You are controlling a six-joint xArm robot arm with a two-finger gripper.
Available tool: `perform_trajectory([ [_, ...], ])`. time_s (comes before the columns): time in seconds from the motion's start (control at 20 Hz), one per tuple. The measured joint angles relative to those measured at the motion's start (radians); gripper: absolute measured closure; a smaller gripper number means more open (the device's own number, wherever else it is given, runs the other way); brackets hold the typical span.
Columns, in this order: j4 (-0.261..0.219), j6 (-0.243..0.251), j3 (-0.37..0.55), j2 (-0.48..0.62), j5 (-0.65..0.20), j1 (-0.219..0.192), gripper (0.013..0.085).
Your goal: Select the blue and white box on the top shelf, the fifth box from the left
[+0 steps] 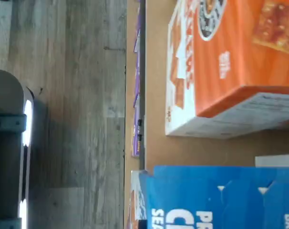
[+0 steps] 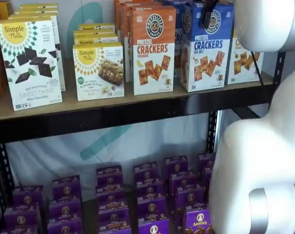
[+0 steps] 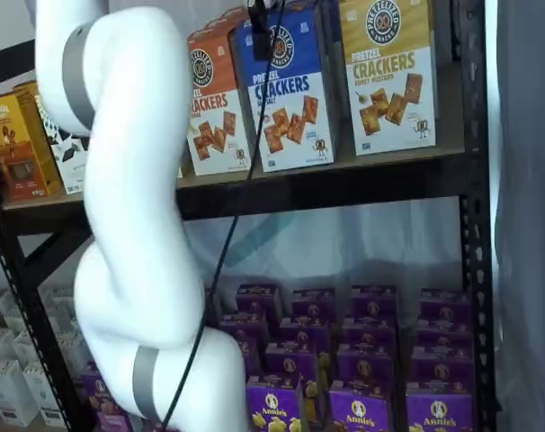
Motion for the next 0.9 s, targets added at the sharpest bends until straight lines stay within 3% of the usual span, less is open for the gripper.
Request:
perform_trajectory([
  [0.4, 0.028, -0.017, 0.135, -0.159, 0.033, -0.033, 0.0410],
  [0.9, -0.028, -0.039, 0.383, -0.362, 0.004, -0.026, 0.0410],
])
